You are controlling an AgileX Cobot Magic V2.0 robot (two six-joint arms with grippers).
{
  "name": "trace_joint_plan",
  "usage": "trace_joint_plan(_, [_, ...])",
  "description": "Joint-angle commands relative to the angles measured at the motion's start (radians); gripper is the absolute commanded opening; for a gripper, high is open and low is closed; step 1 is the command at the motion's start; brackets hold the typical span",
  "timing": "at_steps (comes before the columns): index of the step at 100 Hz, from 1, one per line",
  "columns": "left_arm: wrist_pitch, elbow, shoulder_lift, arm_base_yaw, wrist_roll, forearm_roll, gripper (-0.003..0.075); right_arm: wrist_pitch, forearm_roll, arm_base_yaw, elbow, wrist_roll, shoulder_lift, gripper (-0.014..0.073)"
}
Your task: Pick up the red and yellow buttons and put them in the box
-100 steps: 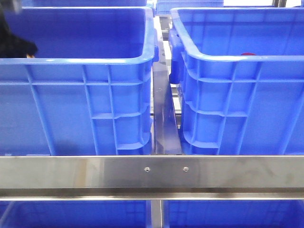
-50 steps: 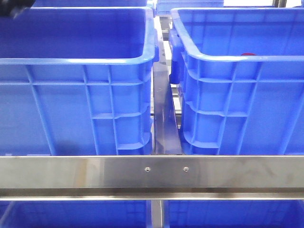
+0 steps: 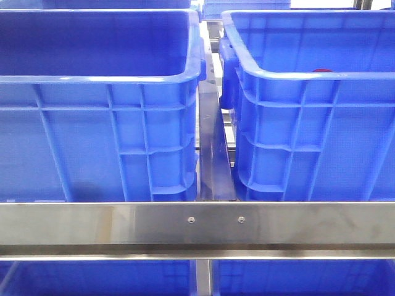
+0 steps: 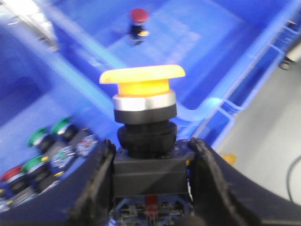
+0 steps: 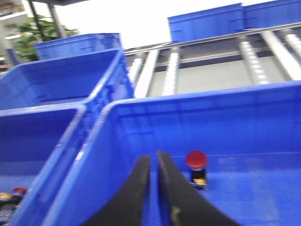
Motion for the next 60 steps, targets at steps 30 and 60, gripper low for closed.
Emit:
trace_joint_plan(30, [-0.079,-0.024,-0.018,-0.021,-0.002,-0.031,-0.0019,0.374,0.107,-0.001,-0.026,0.024,-0.005,0.0531])
trace_joint_plan(60, [-0.079,-0.024,-0.018,-0.021,-0.002,-0.036,-0.0019,0.712,0.107,-0.001,-0.036,0.329,0.124,0.0531])
